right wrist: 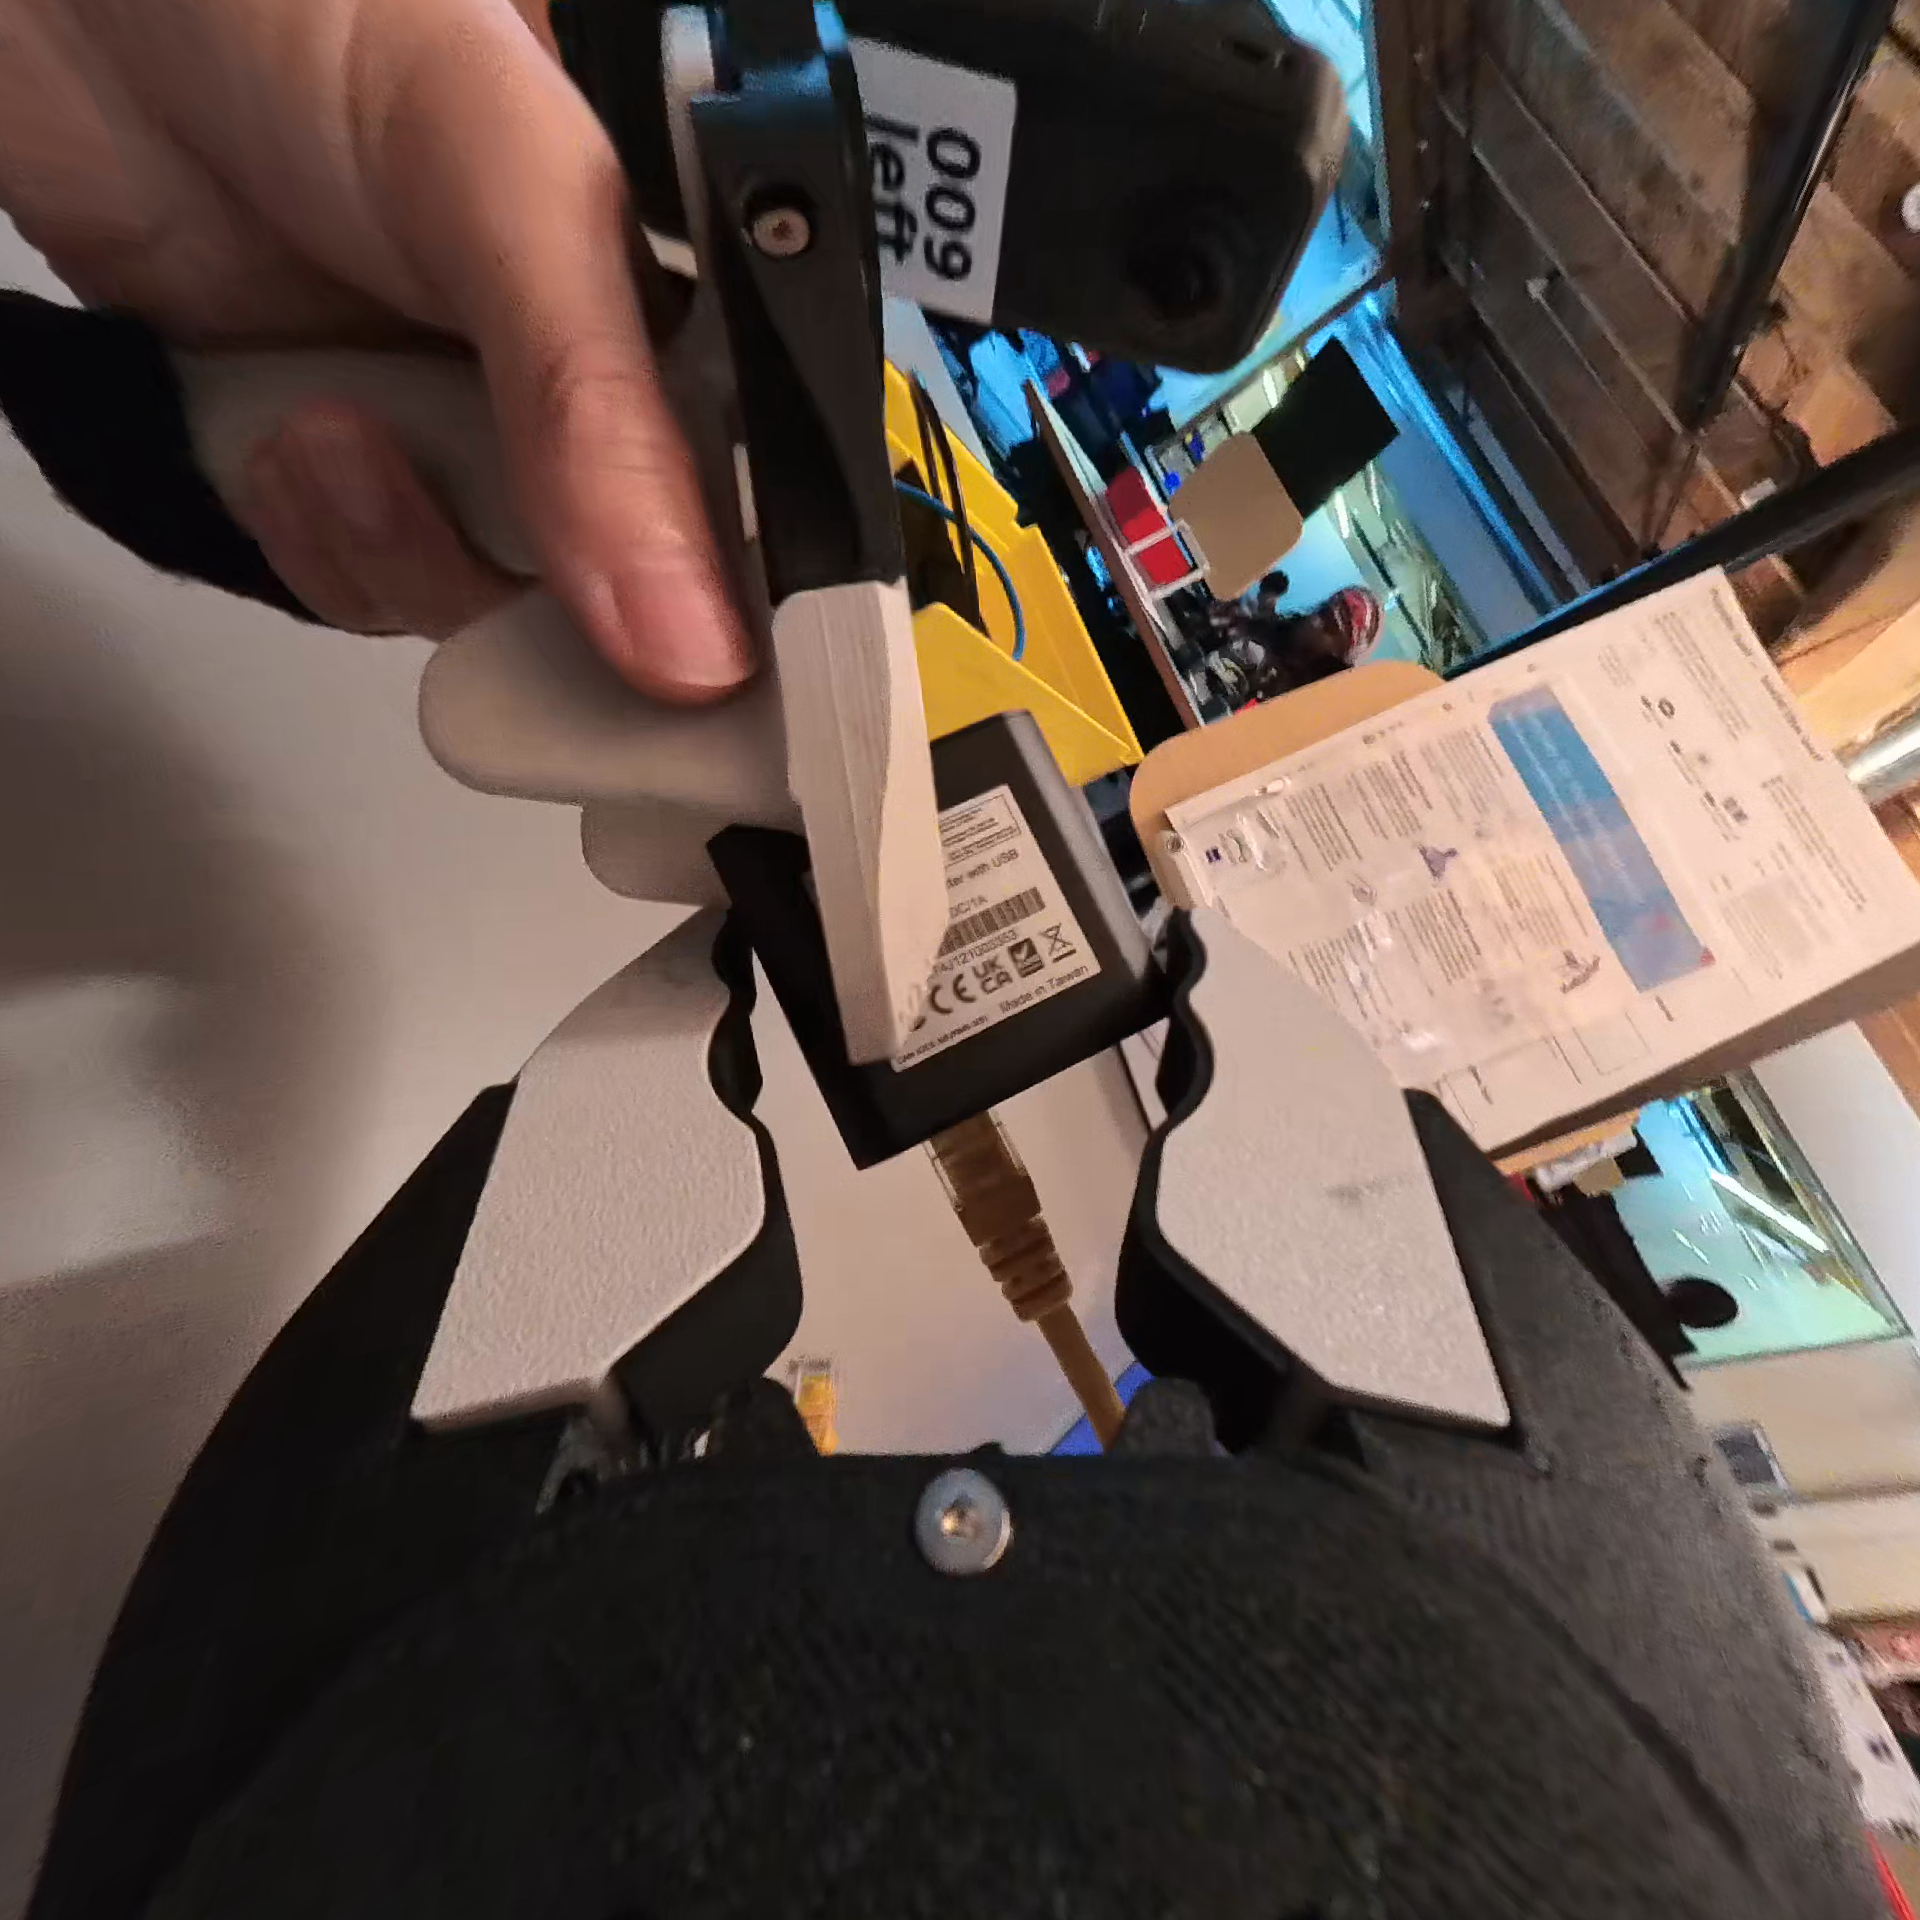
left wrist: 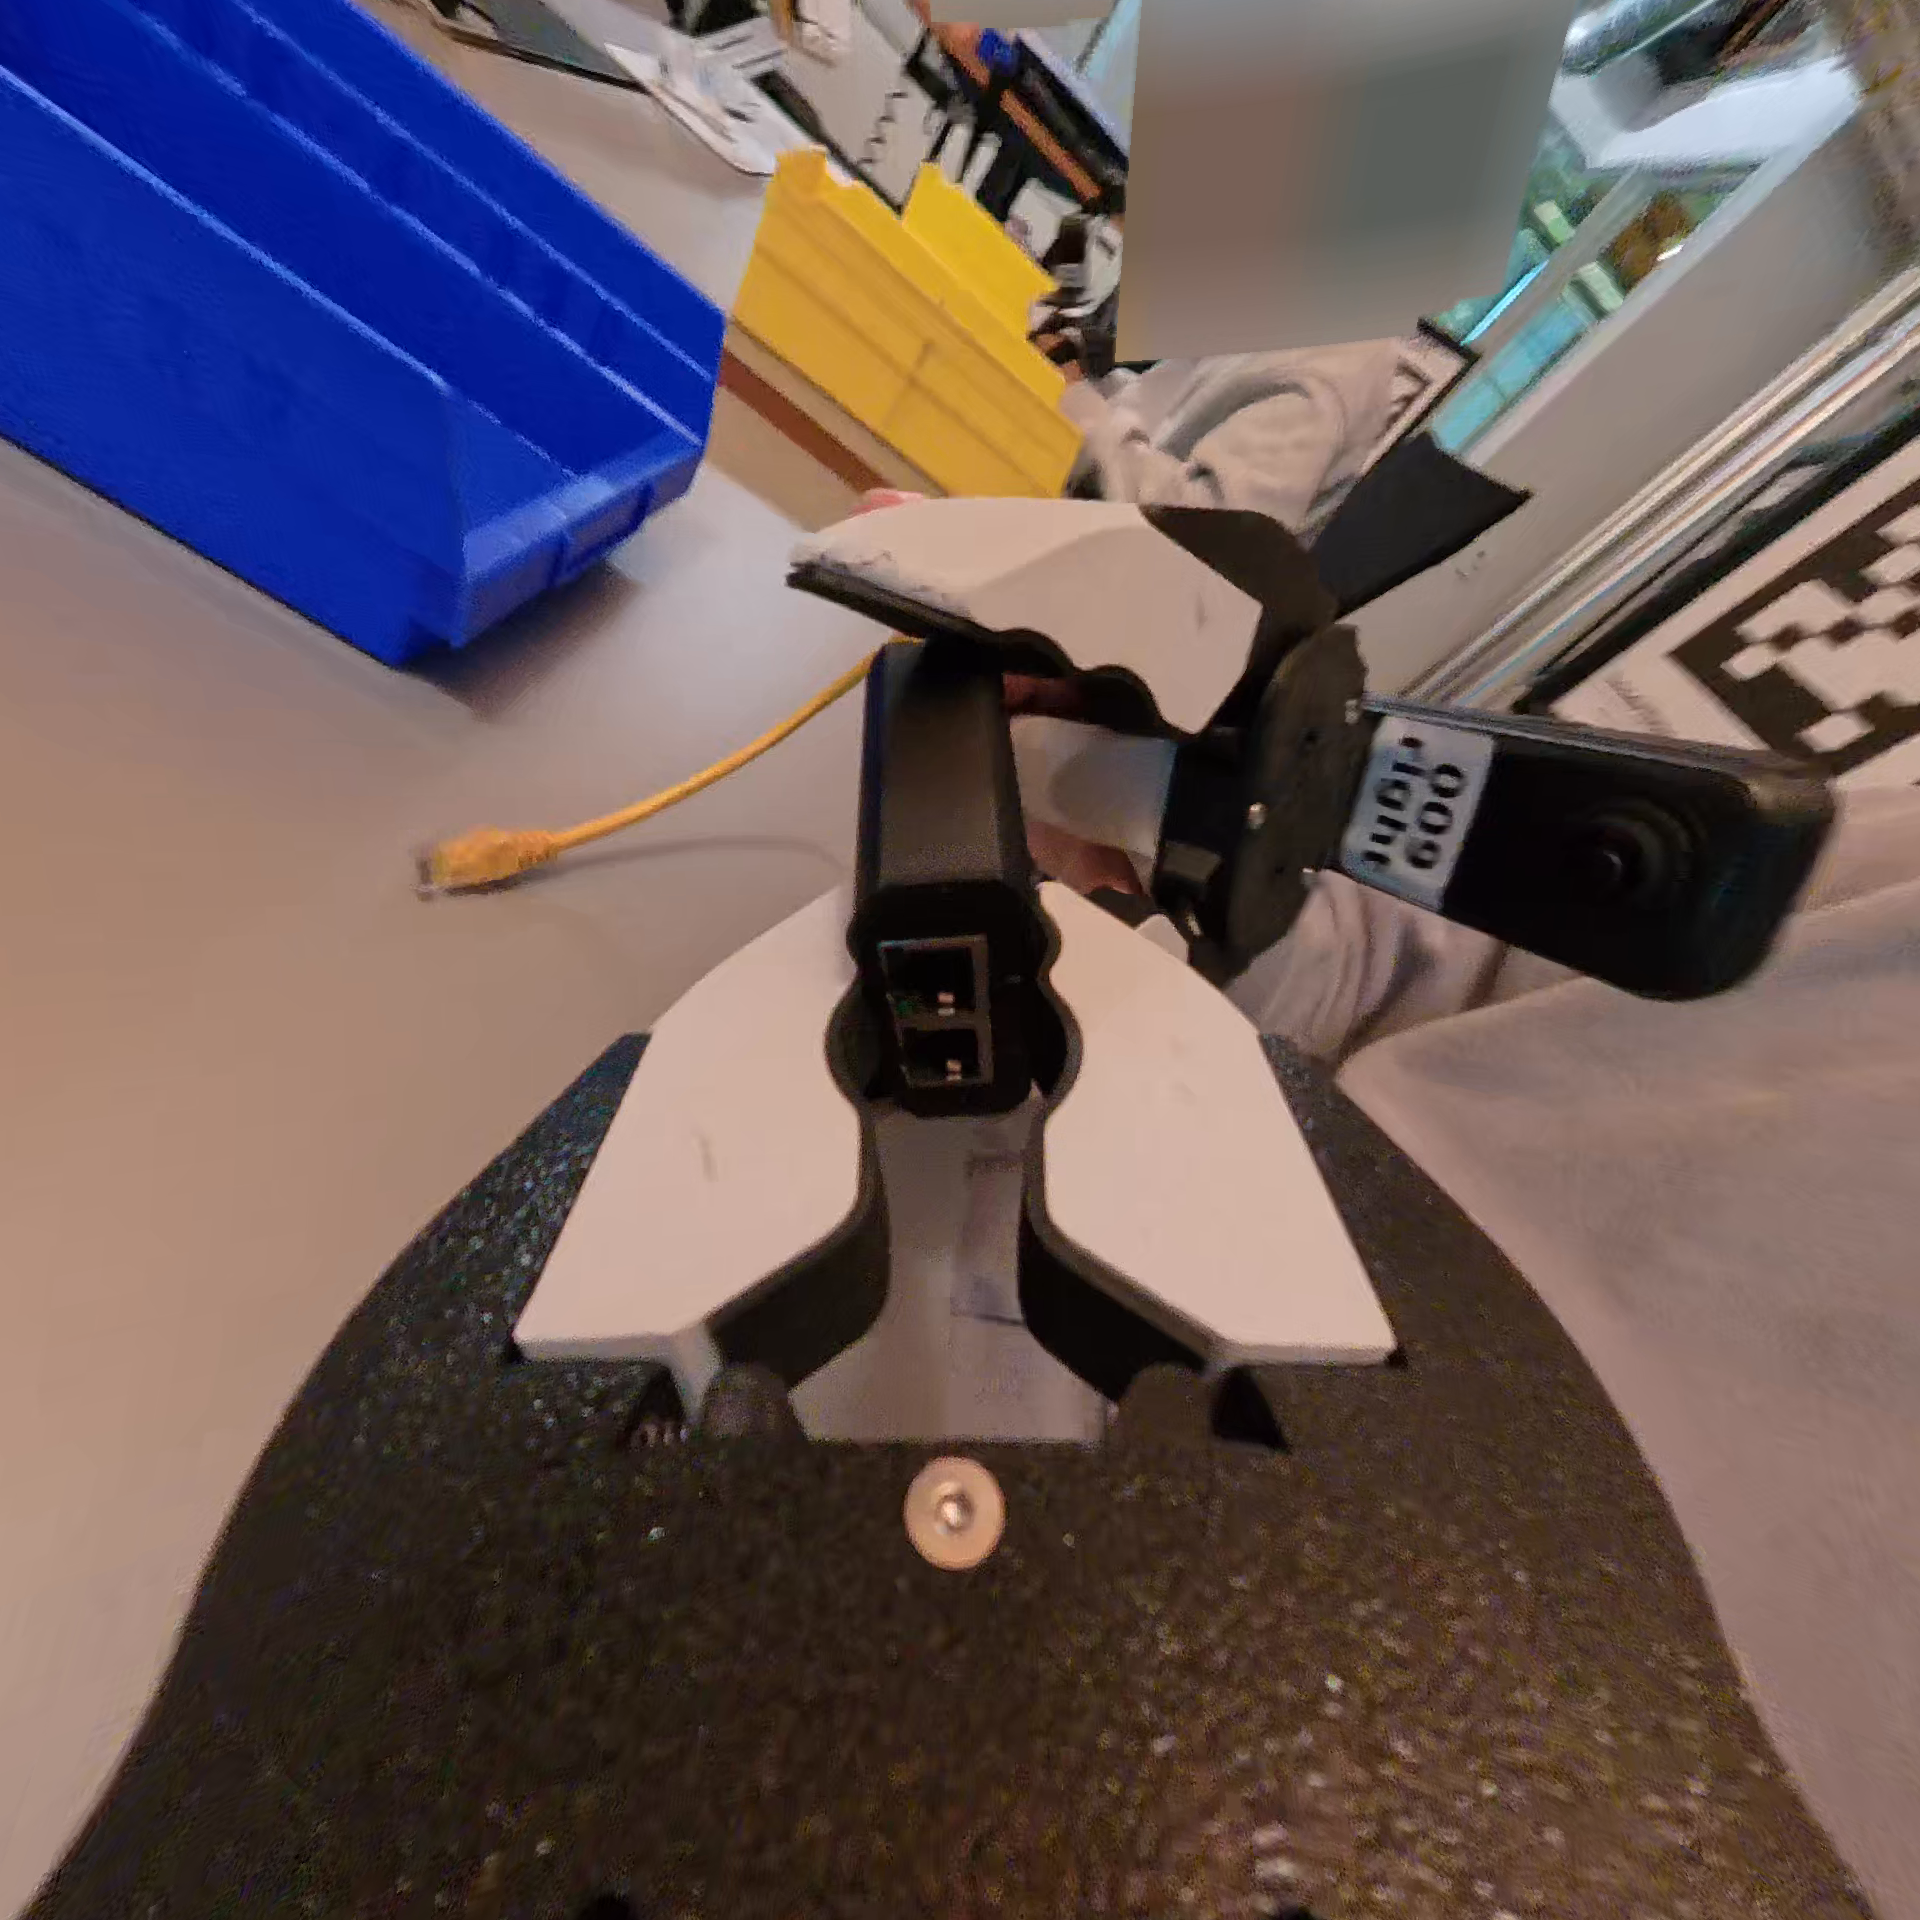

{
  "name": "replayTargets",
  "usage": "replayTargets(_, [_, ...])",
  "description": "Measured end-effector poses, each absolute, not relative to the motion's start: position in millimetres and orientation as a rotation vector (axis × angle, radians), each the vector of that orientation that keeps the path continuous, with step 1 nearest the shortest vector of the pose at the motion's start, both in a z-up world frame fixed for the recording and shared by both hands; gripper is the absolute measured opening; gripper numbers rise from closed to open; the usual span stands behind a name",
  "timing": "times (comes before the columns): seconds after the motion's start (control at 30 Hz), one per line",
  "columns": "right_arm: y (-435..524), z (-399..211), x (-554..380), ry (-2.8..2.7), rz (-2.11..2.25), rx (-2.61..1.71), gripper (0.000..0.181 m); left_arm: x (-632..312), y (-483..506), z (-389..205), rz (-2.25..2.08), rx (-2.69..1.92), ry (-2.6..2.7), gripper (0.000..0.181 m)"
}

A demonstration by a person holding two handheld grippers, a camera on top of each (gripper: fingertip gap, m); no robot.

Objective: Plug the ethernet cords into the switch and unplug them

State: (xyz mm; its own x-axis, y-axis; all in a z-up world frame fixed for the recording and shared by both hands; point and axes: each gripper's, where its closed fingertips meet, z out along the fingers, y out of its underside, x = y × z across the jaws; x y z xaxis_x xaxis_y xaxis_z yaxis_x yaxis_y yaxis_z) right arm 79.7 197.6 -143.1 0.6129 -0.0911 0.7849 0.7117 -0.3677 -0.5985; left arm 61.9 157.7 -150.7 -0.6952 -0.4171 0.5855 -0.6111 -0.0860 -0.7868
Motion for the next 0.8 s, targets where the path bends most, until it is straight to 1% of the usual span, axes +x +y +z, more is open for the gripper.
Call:
replayTargets(0.1, [194.2,-135.0,65.4,-0.56,-0.78,-1.655,0.074,51.8,154.7,-143.2,1.888,1.029,-1.844,0.024])
replayTargets(0.13, [192.0,-135.0,63.7,-0.528,-0.7,-1.678,0.074,52.0,155.8,-143.9,1.874,1.033,-1.805,0.024])
replayTargets(0.23, [173.0,-142.3,50.5,-0.536,-0.444,-1.904,0.083,60.3,174.5,-149.2,1.875,1.126,-1.704,0.024])
replayTargets(0.3, [155.9,-119.4,55.9,-0.566,-0.583,-1.881,0.087,68.0,197.0,-149.9,1.913,1.231,-1.665,0.023])
replayTargets(0.37, [146.1,-83.5,54.4,-0.551,-0.666,-1.726,0.09,68.7,214.4,-141.7,1.953,1.283,-1.625,0.024])
replayTargets(0.4, [144.7,-67.9,52.4,-0.529,-0.669,-1.633,0.089,65.0,217.2,-138.3,1.946,1.275,-1.64,0.024])
replayTargets(0.47, [150.3,-53.0,51.5,-0.482,-0.656,-1.486,0.081,58.2,213.9,-133.9,1.921,1.246,-1.669,0.024])
replayTargets(0.5, [156.7,-58.8,50.9,-0.503,-0.652,-1.474,0.078,55.2,208.8,-131.8,1.909,1.21,-1.66,0.024])
replayTargets(0.57, [170.3,-83.1,49.8,-0.577,-0.622,-1.537,0.086,46.0,196.4,-127.3,1.878,1.079,-1.592,0.024])
replayTargets(0.67, [172.7,-105.8,53.2,-0.651,-0.603,-1.646,0.085,39.0,188.8,-134.1,1.81,0.976,-1.518,0.024])
replayTargets(0.7, [170.0,-110.0,47.5,-0.66,-0.516,-1.673,0.088,36.8,187.6,-137.2,1.786,0.947,-1.495,0.024])
replayTargets(0.73, [167.6,-113.7,39.7,-0.655,-0.394,-1.697,0.096,36.0,186.2,-139.2,1.771,0.924,-1.463,0.024])
replayTargets(0.77, [167.0,-116.6,34.4,-0.636,-0.295,-1.711,0.1,36.1,184.0,-141.2,1.756,0.909,-1.435,0.024])
replayTargets(0.8, [168.7,-120.9,33.8,-0.624,-0.255,-1.717,0.1,37.2,180.8,-145.0,1.735,0.91,-1.428,0.024])
